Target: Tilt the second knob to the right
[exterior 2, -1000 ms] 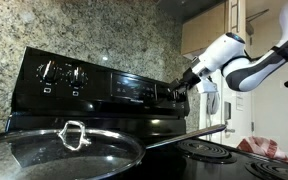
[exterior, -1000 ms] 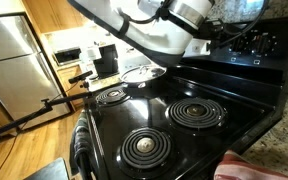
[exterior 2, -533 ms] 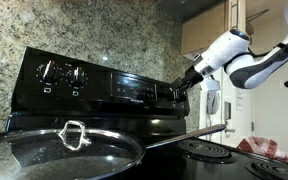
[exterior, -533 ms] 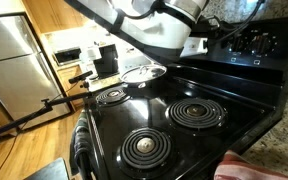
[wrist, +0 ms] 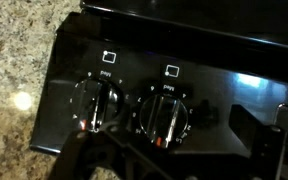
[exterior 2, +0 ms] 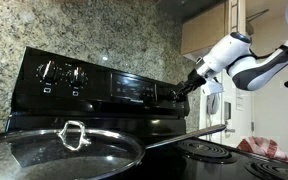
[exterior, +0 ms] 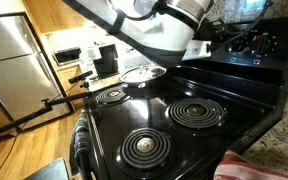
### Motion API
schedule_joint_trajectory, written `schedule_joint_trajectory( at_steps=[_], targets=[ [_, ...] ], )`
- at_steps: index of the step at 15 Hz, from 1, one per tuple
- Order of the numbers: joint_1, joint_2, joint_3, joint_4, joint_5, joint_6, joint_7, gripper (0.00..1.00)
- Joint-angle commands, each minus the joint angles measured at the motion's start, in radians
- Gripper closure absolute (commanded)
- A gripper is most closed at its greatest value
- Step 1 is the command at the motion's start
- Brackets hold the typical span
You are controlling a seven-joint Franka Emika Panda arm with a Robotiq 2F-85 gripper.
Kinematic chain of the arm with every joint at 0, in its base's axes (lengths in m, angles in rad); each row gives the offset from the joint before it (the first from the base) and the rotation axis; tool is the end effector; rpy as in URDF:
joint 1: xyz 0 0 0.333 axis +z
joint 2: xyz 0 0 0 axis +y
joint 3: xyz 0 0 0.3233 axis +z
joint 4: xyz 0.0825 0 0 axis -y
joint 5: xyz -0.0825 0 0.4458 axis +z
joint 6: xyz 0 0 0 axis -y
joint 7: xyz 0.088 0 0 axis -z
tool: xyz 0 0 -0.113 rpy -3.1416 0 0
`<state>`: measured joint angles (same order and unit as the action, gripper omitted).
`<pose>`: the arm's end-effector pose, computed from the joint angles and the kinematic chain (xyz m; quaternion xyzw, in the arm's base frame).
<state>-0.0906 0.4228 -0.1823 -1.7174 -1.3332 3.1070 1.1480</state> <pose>0.7333 -0.1049 0.3756 0.8762 -0.0218 0.4570 0.1513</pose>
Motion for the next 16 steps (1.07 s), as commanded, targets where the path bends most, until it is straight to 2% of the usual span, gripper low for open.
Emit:
schedule_joint_trajectory(
  at_steps=[1, 16],
  targets=[
    [-0.001, 0.001, 0.0, 0.0, 0.0, 0.0, 0.0, 0.0],
    [-0.005, 0.048, 0.004, 0.068, 0.007, 0.028, 0.004, 0.0]
  ],
)
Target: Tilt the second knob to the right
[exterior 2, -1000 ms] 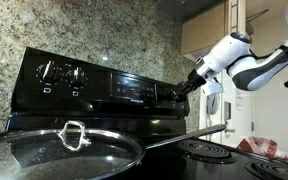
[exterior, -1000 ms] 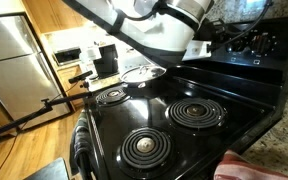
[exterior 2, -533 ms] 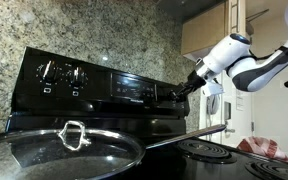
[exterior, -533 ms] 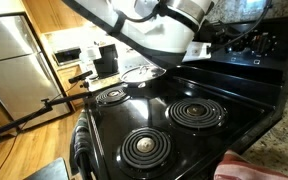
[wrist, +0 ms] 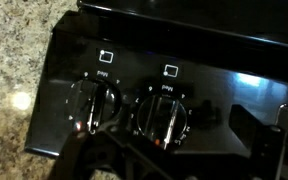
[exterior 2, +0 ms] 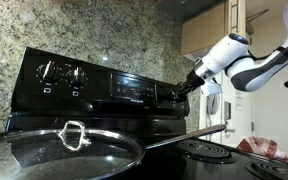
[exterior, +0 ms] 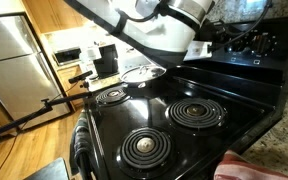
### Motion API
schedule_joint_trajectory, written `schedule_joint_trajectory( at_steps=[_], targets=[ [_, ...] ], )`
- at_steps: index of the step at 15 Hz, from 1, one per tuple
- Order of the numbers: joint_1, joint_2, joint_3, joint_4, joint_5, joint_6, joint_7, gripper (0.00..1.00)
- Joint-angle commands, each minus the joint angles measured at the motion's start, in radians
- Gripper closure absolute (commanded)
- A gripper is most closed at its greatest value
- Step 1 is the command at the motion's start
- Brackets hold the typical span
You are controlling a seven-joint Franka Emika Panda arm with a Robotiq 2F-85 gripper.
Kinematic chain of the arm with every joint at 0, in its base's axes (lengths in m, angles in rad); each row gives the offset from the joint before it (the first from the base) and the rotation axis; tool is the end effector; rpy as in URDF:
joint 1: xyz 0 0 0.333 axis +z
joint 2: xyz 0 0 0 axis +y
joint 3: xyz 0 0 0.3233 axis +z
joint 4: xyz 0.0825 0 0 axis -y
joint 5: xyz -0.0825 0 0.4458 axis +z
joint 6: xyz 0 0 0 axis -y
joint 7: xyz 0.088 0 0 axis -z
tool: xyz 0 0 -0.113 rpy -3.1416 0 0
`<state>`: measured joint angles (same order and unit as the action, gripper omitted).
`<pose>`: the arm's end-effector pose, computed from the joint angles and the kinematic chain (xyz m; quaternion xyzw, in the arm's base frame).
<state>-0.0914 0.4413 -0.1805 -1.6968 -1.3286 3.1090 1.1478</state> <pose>0.7387 -0.1045 0.3732 0.8756 -0.0217 0.4586 0.1502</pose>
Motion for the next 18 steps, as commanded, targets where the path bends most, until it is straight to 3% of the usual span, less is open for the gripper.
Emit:
schedule_joint_trajectory(
  at_steps=[1, 7, 8, 10, 16, 18],
  targets=[
    [-0.009, 0.037, 0.007, 0.054, 0.007, 0.036, -0.004, 0.0],
    [-0.007, 0.075, 0.009, 0.091, 0.014, 0.04, 0.001, 0.0],
    [-0.006, 0.077, 0.009, 0.096, 0.017, 0.034, 0.003, 0.25],
    [-0.003, 0.082, 0.007, 0.104, 0.016, 0.032, 0.007, 0.34],
    [0.005, 0.067, -0.017, 0.106, -0.009, 0.027, 0.025, 0.8],
    [0.008, 0.061, -0.019, 0.099, -0.014, 0.031, 0.033, 0.82]
  ],
)
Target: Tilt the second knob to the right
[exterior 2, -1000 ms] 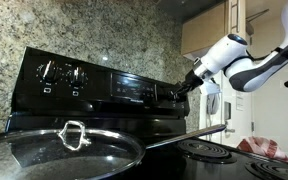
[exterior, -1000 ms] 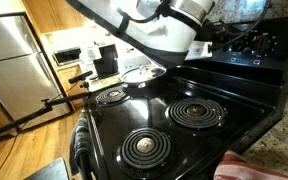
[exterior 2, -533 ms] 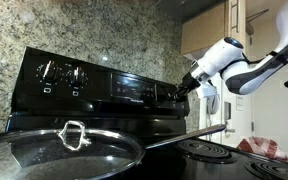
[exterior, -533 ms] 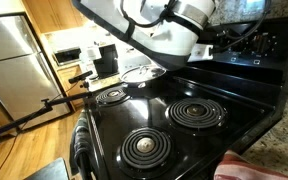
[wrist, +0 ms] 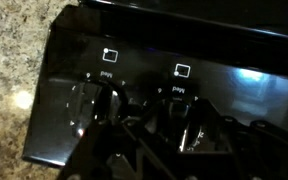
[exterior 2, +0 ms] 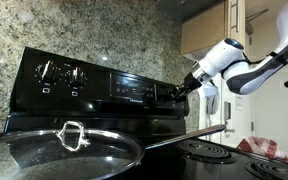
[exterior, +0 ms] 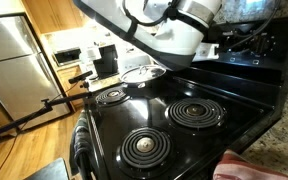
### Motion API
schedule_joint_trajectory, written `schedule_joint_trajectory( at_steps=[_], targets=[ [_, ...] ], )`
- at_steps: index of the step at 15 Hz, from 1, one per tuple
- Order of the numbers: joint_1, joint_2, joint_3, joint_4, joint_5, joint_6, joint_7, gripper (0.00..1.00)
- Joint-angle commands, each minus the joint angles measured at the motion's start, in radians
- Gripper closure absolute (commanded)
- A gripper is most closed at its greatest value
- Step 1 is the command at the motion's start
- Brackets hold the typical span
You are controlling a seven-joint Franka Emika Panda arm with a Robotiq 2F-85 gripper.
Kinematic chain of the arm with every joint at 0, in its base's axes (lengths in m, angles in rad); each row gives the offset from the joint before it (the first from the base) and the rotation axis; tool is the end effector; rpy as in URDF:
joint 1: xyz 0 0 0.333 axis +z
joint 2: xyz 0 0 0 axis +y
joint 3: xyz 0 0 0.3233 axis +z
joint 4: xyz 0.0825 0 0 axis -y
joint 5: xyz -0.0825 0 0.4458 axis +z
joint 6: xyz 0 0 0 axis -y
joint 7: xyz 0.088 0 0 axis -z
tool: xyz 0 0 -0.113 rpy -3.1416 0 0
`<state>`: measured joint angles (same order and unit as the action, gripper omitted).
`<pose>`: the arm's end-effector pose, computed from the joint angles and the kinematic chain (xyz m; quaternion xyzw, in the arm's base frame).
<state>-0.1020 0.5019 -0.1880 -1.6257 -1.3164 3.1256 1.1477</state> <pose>0.7542 -0.1165 0.3671 0.8720 -0.0248 0.4652 0.1502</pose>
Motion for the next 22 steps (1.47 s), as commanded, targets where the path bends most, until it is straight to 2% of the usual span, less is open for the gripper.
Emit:
schedule_joint_trajectory(
  at_steps=[1, 6, 7, 8, 12, 22],
  targets=[
    [0.016, -0.004, -0.007, 0.019, -0.023, 0.016, 0.021, 0.82],
    [0.021, -0.024, -0.014, -0.001, -0.037, 0.017, 0.03, 0.82],
    [0.026, -0.024, -0.019, 0.002, -0.047, 0.012, 0.035, 0.32],
    [0.025, -0.025, -0.018, 0.001, -0.045, 0.014, 0.042, 0.31],
    [0.013, -0.043, 0.011, -0.041, -0.014, 0.026, -0.001, 0.01],
    [0.006, -0.083, 0.014, -0.074, -0.013, 0.04, 0.008, 0.0]
  ],
)
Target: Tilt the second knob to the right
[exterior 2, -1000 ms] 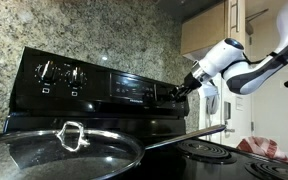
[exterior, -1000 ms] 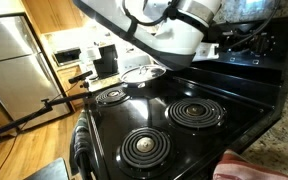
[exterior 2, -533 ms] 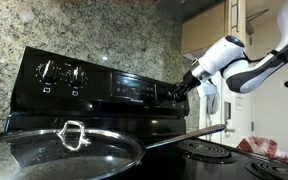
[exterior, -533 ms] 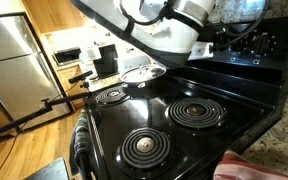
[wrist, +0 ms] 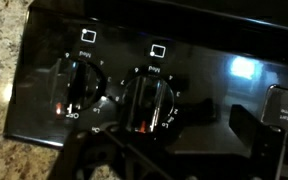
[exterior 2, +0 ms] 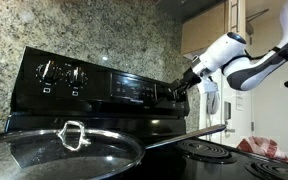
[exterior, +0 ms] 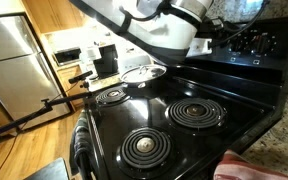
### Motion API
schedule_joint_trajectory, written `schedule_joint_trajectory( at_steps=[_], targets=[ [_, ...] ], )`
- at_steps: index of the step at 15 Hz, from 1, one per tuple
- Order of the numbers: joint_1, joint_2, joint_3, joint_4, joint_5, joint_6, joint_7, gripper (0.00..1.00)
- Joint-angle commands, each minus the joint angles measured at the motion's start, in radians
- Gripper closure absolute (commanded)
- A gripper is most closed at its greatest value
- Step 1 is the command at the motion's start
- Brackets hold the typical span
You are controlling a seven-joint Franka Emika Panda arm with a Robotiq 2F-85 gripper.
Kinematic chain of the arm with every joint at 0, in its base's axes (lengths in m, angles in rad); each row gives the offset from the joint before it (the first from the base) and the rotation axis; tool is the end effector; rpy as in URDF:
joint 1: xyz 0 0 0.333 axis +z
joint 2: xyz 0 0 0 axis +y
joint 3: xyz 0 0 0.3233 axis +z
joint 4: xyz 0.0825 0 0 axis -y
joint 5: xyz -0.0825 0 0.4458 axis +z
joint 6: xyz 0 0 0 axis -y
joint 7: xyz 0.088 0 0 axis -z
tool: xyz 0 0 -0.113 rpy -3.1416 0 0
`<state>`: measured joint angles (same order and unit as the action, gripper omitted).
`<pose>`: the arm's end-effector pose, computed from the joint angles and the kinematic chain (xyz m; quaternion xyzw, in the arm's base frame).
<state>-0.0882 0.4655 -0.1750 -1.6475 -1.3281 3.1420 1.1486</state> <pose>0.7500 -0.0950 0.3831 0.8686 -0.0090 0.4760 0.1372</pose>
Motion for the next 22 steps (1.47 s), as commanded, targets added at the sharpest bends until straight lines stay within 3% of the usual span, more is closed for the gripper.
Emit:
schedule_joint_trajectory(
  at_steps=[1, 8, 22],
  targets=[
    [-0.021, -0.051, 0.016, -0.07, 0.022, 0.032, -0.016, 0.0],
    [-0.085, -0.037, 0.079, -0.106, 0.133, 0.046, -0.061, 0.0],
    [-0.117, -0.028, 0.108, -0.038, 0.137, 0.093, -0.055, 0.0]
  ],
)
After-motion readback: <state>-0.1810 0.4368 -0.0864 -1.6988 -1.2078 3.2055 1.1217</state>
